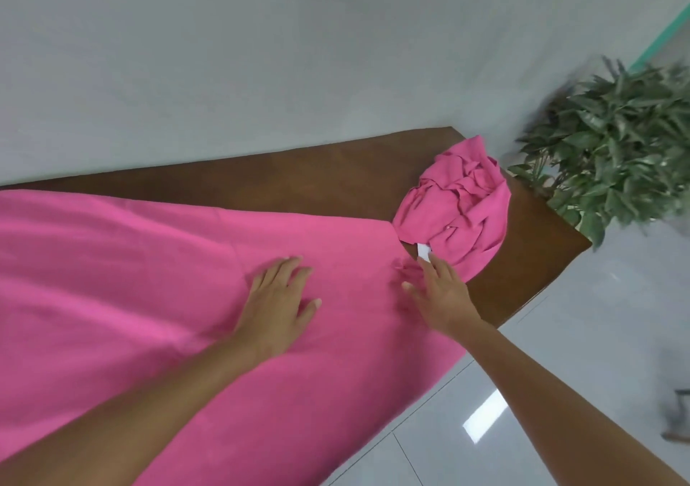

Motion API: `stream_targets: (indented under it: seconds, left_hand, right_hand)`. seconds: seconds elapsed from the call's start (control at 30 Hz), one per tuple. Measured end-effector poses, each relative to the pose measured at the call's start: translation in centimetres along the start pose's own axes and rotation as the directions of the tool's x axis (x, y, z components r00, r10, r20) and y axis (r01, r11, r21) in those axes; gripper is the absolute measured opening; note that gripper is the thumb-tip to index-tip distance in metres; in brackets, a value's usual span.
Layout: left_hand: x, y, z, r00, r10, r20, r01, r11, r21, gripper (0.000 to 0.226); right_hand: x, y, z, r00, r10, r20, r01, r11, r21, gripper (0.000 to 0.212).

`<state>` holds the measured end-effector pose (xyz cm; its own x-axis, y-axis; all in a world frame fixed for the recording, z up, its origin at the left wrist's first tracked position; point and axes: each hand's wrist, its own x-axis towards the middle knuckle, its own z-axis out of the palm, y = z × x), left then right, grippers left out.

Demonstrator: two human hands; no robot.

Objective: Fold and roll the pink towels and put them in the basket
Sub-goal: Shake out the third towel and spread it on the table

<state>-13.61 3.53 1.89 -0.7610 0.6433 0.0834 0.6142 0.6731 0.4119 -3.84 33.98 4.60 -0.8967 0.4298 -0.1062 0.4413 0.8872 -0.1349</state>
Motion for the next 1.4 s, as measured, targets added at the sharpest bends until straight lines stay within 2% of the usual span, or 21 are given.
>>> stream_targets:
  seconds: [0.17,0.4,0.5,0.57,0.67,0.8,0.93,1.03,1.2,1.3,1.4]
  left_hand:
    - [1.0,-0.5,1.6,0.999,-0.014,0.037,0.012,0.998,0.060,0.073]
    - [0.6,-0.5,1.9,1.000,-0.024,-0.001,0.024,0.993,0.114,0.065]
    - [0.7,-0.1,1.7,0.999,-0.044,-0.003,0.044,0.992,0.121,0.063]
    - [0.9,0.1,1.7,0.998,-0.055,-0.011,0.056,0.991,0.124,0.060]
    - [1.7,0.3,1.6,0.996,-0.069,-0.055,0.075,0.990,0.118,0.053]
    - [4.9,0.6,1.0,0.979,-0.147,-0.139,0.166,0.976,0.137,0.041]
    - [9.2,0.4,0.1,0.972,-0.176,-0.153,0.200,0.966,0.163,0.046]
    - [12.3,0.4,-0.9,0.973,-0.169,-0.158,0.201,0.955,0.217,0.037]
    - [15.7,-0.2,-1.6,0.973,-0.230,-0.028,0.227,0.921,0.316,0.053]
    - [16.2,-0.3,-1.6,0.964,-0.264,-0.003,0.249,0.903,0.350,0.045]
    - [15.8,-0.1,-1.5,0.974,-0.223,-0.044,0.224,0.911,0.347,0.028]
  right_hand:
    - [3.9,-1.0,-0.8,0.999,-0.042,0.035,0.043,0.999,-0.008,0.068]
    - [11.7,-1.9,-1.0,0.978,-0.163,0.128,0.171,0.984,-0.053,0.070]
    - [13.4,-1.0,-0.7,0.968,-0.167,0.189,0.188,0.978,-0.094,0.085]
    - [13.5,-0.1,-0.6,0.966,-0.186,0.182,0.206,0.974,-0.099,0.097]
    - [12.9,2.2,-0.4,0.963,-0.211,0.170,0.228,0.970,-0.084,0.090]
    - [11.4,6.4,-0.2,0.953,-0.250,0.170,0.269,0.958,-0.103,0.117]
    - [9.6,10.4,-0.8,0.943,-0.275,0.189,0.301,0.945,-0.125,0.112]
    - [8.6,13.0,-1.3,0.936,-0.286,0.207,0.320,0.935,-0.152,0.107]
    - [7.9,16.0,-2.2,0.931,-0.300,0.209,0.339,0.922,-0.188,0.104]
    - [7.7,16.9,-2.6,0.940,-0.281,0.193,0.314,0.935,-0.167,0.104]
    - [7.6,16.6,-3.0,0.945,-0.273,0.180,0.300,0.943,-0.143,0.097]
